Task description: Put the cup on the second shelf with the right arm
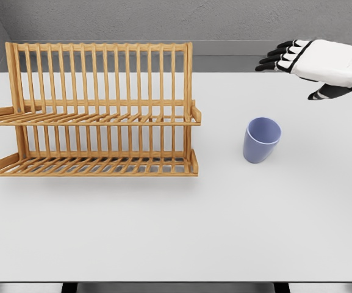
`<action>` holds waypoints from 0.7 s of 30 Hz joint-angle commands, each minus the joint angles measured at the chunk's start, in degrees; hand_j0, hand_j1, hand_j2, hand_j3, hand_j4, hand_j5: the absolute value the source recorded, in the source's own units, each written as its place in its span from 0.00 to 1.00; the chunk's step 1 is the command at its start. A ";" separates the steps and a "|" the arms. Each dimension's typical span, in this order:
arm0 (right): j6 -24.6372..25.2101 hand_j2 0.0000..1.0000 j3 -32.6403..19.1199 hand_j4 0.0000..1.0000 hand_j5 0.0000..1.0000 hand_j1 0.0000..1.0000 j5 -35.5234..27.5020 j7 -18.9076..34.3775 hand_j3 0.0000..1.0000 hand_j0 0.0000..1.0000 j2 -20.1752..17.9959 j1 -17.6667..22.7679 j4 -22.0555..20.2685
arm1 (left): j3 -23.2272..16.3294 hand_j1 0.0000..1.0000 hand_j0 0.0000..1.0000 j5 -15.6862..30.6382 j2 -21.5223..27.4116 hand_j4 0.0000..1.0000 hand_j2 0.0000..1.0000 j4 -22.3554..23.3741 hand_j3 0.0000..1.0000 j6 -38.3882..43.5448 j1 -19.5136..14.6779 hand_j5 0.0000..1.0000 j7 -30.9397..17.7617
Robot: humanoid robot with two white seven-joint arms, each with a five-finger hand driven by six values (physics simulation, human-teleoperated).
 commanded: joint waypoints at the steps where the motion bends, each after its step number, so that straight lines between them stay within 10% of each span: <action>1: 0.08 1.00 6.10 1.00 1.00 1.00 -0.16 1.21 1.00 1.00 1.82 0.00 2.42 | -0.01 1.00 1.00 -0.04 0.00 1.00 1.00 0.00 1.00 -0.02 0.00 1.00 -0.02; 21: -0.09 1.00 15.24 1.00 1.00 1.00 -0.16 1.21 1.00 1.00 4.19 -2.28 7.34 | -0.01 1.00 1.00 -0.04 0.00 1.00 1.00 0.00 1.00 -0.02 0.00 1.00 -0.02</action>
